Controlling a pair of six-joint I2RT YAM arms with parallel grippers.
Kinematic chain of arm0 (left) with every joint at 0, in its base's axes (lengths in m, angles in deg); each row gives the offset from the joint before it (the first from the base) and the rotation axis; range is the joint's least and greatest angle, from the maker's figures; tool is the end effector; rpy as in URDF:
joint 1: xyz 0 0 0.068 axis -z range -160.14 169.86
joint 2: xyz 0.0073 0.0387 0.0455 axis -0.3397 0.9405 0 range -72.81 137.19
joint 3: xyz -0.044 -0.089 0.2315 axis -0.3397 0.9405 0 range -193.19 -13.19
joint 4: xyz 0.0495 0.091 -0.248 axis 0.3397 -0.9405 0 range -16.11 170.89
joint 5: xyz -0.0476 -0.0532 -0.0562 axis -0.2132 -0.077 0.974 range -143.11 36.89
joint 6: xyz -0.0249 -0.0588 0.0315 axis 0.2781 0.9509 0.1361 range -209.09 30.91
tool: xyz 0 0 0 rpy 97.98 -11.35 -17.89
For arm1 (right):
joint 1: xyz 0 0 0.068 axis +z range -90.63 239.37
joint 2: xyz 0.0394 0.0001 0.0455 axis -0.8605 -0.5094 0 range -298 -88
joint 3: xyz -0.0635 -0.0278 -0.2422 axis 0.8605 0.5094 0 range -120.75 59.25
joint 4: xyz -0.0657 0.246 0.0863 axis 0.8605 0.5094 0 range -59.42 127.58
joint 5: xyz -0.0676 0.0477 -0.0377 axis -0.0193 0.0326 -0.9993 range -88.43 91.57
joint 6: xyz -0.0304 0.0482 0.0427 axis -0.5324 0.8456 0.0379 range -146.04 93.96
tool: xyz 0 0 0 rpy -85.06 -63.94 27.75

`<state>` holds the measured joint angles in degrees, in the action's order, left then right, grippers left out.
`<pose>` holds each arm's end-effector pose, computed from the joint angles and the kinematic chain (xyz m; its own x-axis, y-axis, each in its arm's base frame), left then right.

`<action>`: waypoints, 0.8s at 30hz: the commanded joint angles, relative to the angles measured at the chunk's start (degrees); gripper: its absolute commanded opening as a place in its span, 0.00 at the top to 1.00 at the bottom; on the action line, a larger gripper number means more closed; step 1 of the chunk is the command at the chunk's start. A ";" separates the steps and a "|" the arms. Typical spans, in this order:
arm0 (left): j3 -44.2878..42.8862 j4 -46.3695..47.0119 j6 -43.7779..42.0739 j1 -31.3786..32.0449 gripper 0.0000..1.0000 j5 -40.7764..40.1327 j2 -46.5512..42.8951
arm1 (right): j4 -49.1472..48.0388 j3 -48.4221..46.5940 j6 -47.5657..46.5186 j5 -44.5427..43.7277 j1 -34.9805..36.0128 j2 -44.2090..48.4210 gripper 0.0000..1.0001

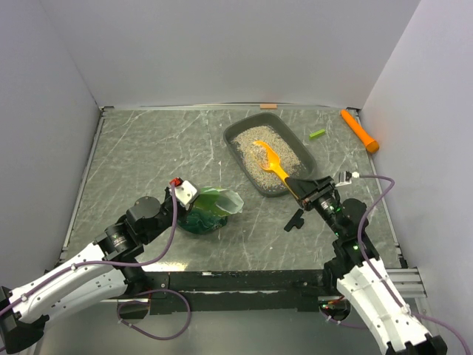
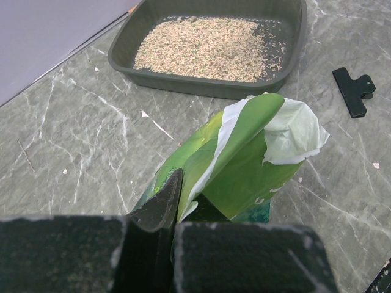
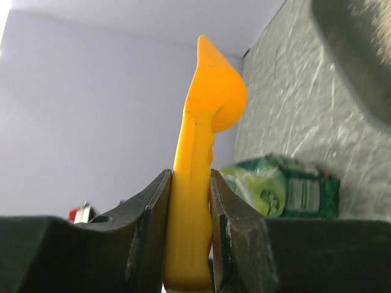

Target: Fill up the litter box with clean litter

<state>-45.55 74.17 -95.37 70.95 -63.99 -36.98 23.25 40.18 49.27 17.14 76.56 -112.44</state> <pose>0.1398 -0.1556 0.2766 -0.0395 0.2202 -0.9747 0.6558 0.7416 0.1409 0.1740 0.0703 0.2543 -0.5149 0.8161 -0.2624 -0.1689 0.2035 0.9644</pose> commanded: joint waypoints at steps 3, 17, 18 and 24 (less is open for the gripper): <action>-0.95 -0.31 1.19 0.06 0.99 -1.17 0.03 | -13.23 1.05 -1.92 -7.74 -0.23 -7.62 1.00; -1.04 -0.40 1.19 0.06 0.99 -1.61 -0.06 | -0.06 -9.83 -20.54 -19.26 -0.32 -22.12 1.00; -1.13 -0.49 1.19 0.06 0.99 -1.69 -0.15 | 1.43 -10.89 -21.42 -19.53 -0.32 -23.27 1.00; -1.22 -0.49 1.27 0.06 0.99 -2.05 -0.68 | 7.16 -18.36 -29.33 -19.62 -0.31 -32.67 1.00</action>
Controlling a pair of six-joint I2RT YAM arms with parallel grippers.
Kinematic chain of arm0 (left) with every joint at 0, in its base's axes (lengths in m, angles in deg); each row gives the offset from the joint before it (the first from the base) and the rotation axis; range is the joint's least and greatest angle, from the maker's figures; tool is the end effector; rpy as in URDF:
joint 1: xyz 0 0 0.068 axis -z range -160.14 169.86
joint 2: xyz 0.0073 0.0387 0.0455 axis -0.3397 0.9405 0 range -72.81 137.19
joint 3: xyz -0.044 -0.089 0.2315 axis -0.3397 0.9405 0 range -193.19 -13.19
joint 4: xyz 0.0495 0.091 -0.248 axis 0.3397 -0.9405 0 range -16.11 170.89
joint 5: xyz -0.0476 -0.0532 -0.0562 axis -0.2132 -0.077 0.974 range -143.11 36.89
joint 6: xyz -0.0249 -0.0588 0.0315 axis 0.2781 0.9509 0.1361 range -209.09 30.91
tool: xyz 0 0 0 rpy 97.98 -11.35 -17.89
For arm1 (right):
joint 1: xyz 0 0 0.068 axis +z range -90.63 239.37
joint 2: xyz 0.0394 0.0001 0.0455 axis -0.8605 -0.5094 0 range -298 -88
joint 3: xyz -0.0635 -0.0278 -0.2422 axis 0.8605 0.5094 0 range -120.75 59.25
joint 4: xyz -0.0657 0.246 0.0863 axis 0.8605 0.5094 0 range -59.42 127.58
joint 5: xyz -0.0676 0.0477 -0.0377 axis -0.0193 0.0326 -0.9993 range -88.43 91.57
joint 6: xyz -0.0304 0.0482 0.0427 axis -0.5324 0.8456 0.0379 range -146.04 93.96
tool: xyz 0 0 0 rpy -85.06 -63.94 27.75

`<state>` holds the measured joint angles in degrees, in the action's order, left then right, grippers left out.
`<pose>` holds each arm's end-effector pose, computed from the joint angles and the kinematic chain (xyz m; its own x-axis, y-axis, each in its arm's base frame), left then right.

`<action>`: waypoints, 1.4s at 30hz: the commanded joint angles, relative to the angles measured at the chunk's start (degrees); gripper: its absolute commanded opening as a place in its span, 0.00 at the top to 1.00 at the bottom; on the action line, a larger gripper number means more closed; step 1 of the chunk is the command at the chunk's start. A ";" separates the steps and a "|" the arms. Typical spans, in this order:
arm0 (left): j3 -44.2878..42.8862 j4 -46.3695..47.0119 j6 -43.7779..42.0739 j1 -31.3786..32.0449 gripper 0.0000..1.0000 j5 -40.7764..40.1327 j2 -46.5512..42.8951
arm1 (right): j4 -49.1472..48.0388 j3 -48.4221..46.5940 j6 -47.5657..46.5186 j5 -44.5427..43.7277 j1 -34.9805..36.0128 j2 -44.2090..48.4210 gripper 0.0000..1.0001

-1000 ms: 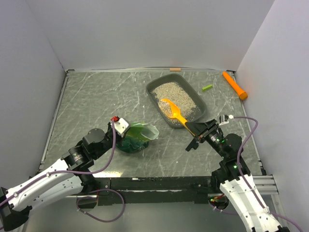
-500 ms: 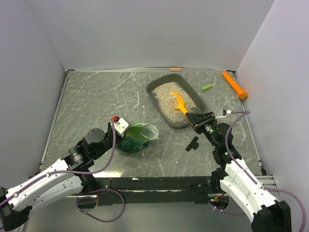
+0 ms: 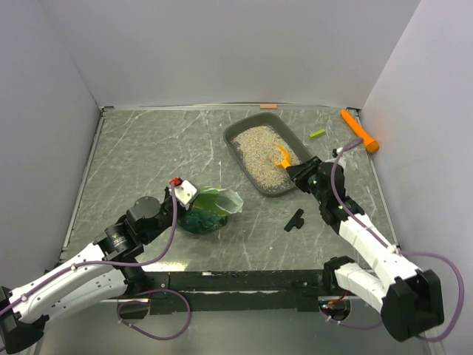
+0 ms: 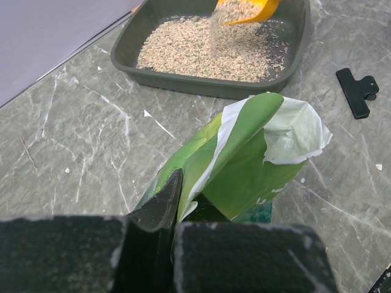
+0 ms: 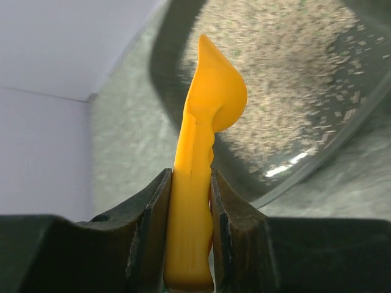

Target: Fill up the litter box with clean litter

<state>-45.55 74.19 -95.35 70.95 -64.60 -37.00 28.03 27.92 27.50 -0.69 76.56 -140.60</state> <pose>0.1402 -0.1551 0.2768 -0.0402 0.2201 -0.9746 0.6477 0.7485 0.1423 0.2450 0.0734 0.2277 -0.3910 0.7202 -0.5731 0.0923 0.6502 0.7542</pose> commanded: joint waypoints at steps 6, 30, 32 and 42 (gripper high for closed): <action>-1.13 -0.68 1.25 0.06 0.99 -1.61 -1.10 | 8.60 -17.25 -18.54 0.67 -0.23 -14.97 1.00; -1.22 -0.77 1.25 0.06 0.99 -1.61 -1.54 | 29.62 -45.14 -47.55 -25.16 17.96 -29.68 1.00; -1.22 -0.77 1.25 0.06 0.99 -1.61 -1.54 | 29.79 -43.99 -48.17 -24.11 18.67 -27.83 1.00; -1.30 -0.86 1.17 0.06 0.99 -1.70 -1.62 | 37.42 -42.49 -43.00 3.38 19.11 -10.25 1.00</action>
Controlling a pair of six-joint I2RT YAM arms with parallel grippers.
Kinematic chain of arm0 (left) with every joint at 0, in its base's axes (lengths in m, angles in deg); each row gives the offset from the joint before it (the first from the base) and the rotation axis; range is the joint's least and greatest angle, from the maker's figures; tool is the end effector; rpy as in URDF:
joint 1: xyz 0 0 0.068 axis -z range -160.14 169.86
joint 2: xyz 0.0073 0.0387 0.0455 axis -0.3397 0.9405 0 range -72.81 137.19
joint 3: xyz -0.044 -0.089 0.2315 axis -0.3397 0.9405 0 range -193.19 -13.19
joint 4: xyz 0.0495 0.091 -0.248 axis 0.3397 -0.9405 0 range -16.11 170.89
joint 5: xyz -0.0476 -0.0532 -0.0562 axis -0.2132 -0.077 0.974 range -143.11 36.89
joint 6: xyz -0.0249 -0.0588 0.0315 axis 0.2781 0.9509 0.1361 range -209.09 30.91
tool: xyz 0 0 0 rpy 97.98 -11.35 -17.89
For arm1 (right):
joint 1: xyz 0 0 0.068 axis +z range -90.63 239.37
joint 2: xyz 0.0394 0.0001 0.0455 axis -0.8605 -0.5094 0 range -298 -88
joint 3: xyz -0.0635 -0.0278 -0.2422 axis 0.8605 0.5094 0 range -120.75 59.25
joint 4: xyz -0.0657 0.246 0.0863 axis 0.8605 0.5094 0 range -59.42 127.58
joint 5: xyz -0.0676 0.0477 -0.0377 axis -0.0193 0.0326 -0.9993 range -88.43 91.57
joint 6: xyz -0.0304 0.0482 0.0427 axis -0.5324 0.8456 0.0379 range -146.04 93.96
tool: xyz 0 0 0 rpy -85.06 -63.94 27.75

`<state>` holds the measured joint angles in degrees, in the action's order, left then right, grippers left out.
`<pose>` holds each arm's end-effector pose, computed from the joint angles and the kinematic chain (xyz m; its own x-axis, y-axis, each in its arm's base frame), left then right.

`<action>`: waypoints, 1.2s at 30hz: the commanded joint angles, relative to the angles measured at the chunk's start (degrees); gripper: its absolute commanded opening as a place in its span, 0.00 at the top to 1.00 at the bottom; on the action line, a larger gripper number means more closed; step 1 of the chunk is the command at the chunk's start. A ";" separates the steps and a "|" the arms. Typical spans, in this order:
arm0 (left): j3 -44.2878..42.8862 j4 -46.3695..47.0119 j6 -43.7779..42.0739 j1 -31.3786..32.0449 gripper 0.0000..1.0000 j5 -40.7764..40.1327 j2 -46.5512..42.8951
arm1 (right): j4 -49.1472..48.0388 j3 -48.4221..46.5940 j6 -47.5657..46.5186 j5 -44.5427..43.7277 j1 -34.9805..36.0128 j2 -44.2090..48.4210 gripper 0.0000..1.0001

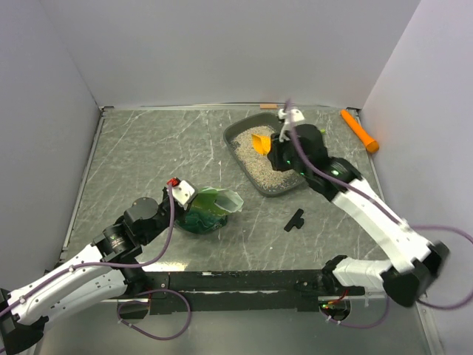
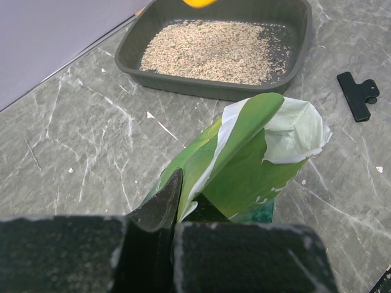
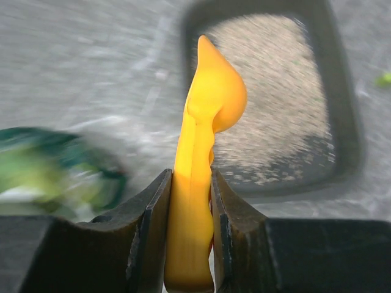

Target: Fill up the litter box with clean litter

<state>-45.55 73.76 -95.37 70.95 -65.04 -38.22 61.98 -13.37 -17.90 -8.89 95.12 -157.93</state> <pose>0.1382 -0.1519 0.2798 -0.0322 0.2104 -0.9771 0.6407 0.7547 0.1414 0.2513 0.1678 0.3498 -0.4490 -0.1517 -0.8806 -0.3857 0.9219 0.0378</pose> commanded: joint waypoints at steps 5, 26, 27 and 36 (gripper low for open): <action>-1.22 -0.42 1.19 0.06 0.99 -1.61 -0.40 | 10.16 -3.05 4.51 20.12 0.82 12.79 1.00; -1.48 -0.77 1.27 0.06 0.99 -2.05 -0.22 | 17.57 2.65 7.15 37.79 0.90 21.24 1.00; -1.48 -0.77 1.19 0.06 0.99 -2.14 -0.31 | 16.86 3.44 7.33 37.88 0.90 20.98 1.00; -1.48 -0.69 1.36 0.06 0.99 -1.26 -0.58 | 11.67 5.56 8.38 37.70 0.82 17.12 1.00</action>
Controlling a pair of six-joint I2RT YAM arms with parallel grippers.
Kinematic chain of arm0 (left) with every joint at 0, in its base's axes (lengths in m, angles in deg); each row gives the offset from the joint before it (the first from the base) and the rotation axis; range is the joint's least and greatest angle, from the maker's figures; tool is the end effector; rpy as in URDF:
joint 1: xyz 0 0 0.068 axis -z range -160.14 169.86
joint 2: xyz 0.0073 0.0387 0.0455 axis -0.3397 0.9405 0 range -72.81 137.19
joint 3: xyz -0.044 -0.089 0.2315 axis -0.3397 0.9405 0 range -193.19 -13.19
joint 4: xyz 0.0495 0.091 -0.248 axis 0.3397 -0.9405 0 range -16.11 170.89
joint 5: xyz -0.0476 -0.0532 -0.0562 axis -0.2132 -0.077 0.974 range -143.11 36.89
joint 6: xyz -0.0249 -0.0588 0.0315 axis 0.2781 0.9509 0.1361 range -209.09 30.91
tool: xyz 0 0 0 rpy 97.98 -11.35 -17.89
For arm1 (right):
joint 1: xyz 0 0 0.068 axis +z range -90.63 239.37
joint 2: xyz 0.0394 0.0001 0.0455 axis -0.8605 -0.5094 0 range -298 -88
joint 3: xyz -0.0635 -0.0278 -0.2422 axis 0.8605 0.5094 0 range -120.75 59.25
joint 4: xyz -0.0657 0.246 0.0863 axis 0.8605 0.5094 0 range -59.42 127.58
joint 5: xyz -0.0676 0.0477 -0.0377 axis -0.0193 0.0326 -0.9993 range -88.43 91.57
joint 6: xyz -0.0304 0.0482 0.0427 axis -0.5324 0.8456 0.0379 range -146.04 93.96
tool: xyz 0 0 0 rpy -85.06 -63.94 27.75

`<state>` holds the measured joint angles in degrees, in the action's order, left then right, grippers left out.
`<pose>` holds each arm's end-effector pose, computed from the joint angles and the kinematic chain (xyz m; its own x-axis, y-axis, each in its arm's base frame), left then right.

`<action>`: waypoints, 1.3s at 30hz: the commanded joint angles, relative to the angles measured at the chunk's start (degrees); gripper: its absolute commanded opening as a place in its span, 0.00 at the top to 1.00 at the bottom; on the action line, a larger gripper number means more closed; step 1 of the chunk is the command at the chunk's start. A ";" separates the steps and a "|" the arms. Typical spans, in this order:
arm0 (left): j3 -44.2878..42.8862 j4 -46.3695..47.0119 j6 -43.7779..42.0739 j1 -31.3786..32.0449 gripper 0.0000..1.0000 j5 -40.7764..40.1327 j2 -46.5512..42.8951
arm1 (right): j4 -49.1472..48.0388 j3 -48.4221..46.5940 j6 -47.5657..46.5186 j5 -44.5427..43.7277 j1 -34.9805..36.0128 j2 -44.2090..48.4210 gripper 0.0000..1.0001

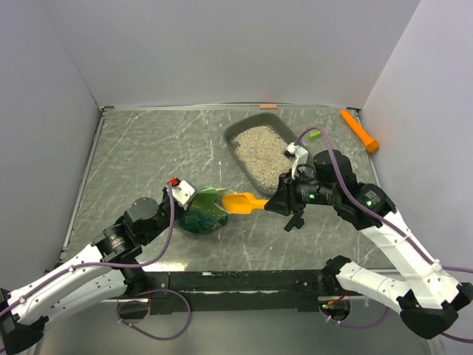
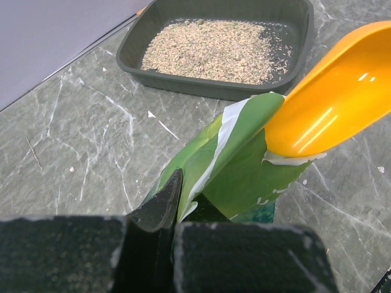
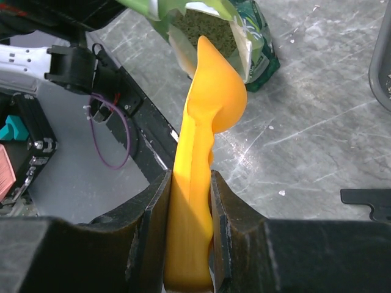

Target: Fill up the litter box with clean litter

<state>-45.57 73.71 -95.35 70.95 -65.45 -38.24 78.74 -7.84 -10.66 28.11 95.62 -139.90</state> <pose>0.1384 -0.1515 0.2799 -0.0331 0.2108 -0.9770 0.6352 0.7591 0.1423 0.1496 0.1422 0.3596 -0.6436 -0.1777 -0.7444 -0.6852 0.5672 0.4570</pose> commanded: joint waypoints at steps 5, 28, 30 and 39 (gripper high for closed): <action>-1.54 -0.47 1.52 0.06 0.99 0.12 -0.38 | -7.73 0.64 2.02 0.61 0.31 -3.64 1.00; -2.25 -0.55 2.75 0.06 0.99 -0.05 1.12 | -8.08 -6.91 6.85 4.40 4.00 -31.85 1.00; -2.25 -0.55 2.83 0.06 0.99 0.12 0.85 | -10.44 -6.13 7.56 4.48 4.79 -34.58 1.00; -2.07 -0.38 2.75 0.06 0.99 0.21 -0.03 | -28.89 3.62 14.76 11.77 5.06 -41.61 1.00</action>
<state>-45.81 73.69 -93.89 70.95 -64.60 -37.57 57.41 -9.43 0.33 36.81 100.00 -178.34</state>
